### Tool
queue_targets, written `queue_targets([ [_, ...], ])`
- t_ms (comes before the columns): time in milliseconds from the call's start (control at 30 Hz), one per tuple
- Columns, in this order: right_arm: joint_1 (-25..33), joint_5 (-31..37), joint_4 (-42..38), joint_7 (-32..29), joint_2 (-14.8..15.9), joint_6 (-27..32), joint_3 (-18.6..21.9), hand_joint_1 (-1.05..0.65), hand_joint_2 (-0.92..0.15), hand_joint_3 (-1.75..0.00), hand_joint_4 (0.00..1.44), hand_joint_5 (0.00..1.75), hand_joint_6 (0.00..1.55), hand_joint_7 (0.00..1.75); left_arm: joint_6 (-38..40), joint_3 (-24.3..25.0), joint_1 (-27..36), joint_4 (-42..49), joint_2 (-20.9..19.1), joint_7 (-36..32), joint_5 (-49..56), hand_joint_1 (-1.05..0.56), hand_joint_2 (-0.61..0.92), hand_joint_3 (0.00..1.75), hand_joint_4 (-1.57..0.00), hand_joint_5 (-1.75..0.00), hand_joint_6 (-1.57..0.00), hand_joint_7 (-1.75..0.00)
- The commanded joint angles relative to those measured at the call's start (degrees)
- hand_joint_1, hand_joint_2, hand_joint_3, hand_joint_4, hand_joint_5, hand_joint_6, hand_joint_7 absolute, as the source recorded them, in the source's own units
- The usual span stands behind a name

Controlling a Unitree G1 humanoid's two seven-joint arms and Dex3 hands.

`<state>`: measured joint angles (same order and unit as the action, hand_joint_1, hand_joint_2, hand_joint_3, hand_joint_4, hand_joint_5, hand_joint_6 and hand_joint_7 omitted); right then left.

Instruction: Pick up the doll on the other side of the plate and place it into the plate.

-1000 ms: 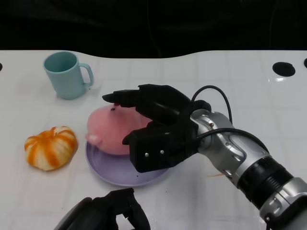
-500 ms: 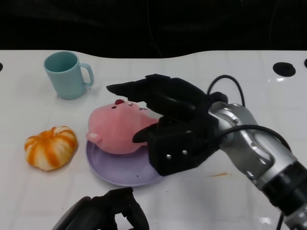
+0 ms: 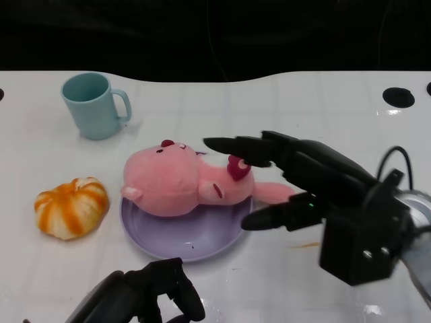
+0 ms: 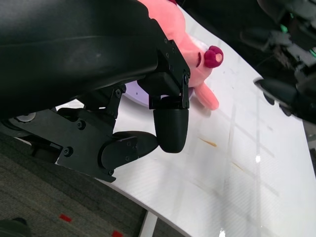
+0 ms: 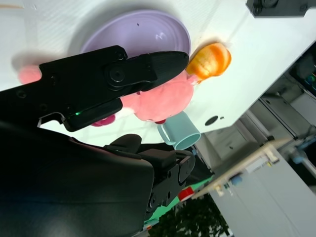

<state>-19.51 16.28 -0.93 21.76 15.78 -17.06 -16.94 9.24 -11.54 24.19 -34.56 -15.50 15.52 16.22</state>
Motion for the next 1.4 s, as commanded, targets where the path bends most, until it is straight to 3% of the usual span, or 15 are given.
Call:
queue_targets([
  [33,2.6,-1.7,0.9,-1.5,1.2,-3.0,2.3,-0.59,-0.92,-0.13,0.19,0.84,0.39,0.12,-0.1,0.4,0.0,0.1,-0.5,-0.1,-0.3,-0.26,0.78,0.75,-0.69,-1.75,-0.60,-1.35],
  [267,10.4,-4.2,3.2,-3.7,2.7,-6.9,7.3,-0.40,-0.92,-0.08,0.35,1.15,0.62,0.31,-1.3,0.9,-0.4,1.5,-0.5,-0.3,-0.8,-0.28,0.78,0.74,-0.68,-1.75,-0.61,-1.35],
  [533,17.4,-9.3,10.1,-1.5,3.7,-0.7,10.8,-0.03,-0.92,-0.15,0.62,1.36,0.87,0.53,-1.3,1.3,-0.5,1.6,-0.6,0.0,-1.3,-0.27,0.79,0.73,-0.67,-1.75,-0.61,-1.34],
  [567,18.2,-10.2,11.4,-0.9,3.8,0.9,11.2,-0.01,-0.87,-0.27,0.66,1.35,0.87,0.60,-1.2,1.4,-0.4,1.5,-0.6,0.1,-1.4,-0.27,0.79,0.73,-0.67,-1.75,-0.61,-1.34],
  [633,19.6,-12.3,13.7,0.3,4.2,3.8,11.9,0.05,-0.63,-0.82,0.75,1.45,0.88,0.82,-1.1,1.4,-0.4,1.4,-0.6,0.1,-1.4,-0.27,0.79,0.72,-0.67,-1.75,-0.61,-1.34],
  [767,23.0,-16.1,18.2,2.9,5.9,8.2,13.9,0.09,-0.45,-1.25,0.86,1.49,0.89,1.08,-1.4,1.7,-0.4,1.5,-0.9,0.1,-1.7,-0.27,0.79,0.72,-0.67,-1.75,-0.62,-1.34],
  [900,24.7,-17.4,21.2,3.7,6.4,12.2,14.7,0.10,-0.39,-1.37,0.91,1.52,0.89,1.18,-1.8,2.0,-0.5,1.9,-1.1,0.1,-2.1,-0.28,0.79,0.71,-0.67,-1.75,-0.62,-1.34],
  [1067,27.5,-18.0,22.7,3.7,6.2,15.6,14.9,0.07,-0.34,-1.46,0.90,1.73,0.86,1.44,-2.6,2.8,-0.4,2.5,-1.3,0.0,-2.5,-0.29,0.79,0.70,-0.66,-1.75,-0.62,-1.34],
  [1167,27.6,-16.6,20.4,3.2,5.8,14.0,14.2,0.04,-0.36,-1.45,0.90,1.74,0.77,1.55,-3.5,3.2,-0.2,2.9,-1.4,0.1,-2.9,-0.30,0.80,0.69,-0.65,-1.75,-0.62,-1.34],
  [1400,26.1,-13.9,14.4,1.9,4.9,8.0,13.3,0.02,-0.35,-1.46,0.89,1.75,0.73,1.61,-5.5,3.9,0.0,4.4,-1.3,-0.2,-3.3,-0.28,0.80,0.68,-0.63,-1.74,-0.62,-1.34],
])
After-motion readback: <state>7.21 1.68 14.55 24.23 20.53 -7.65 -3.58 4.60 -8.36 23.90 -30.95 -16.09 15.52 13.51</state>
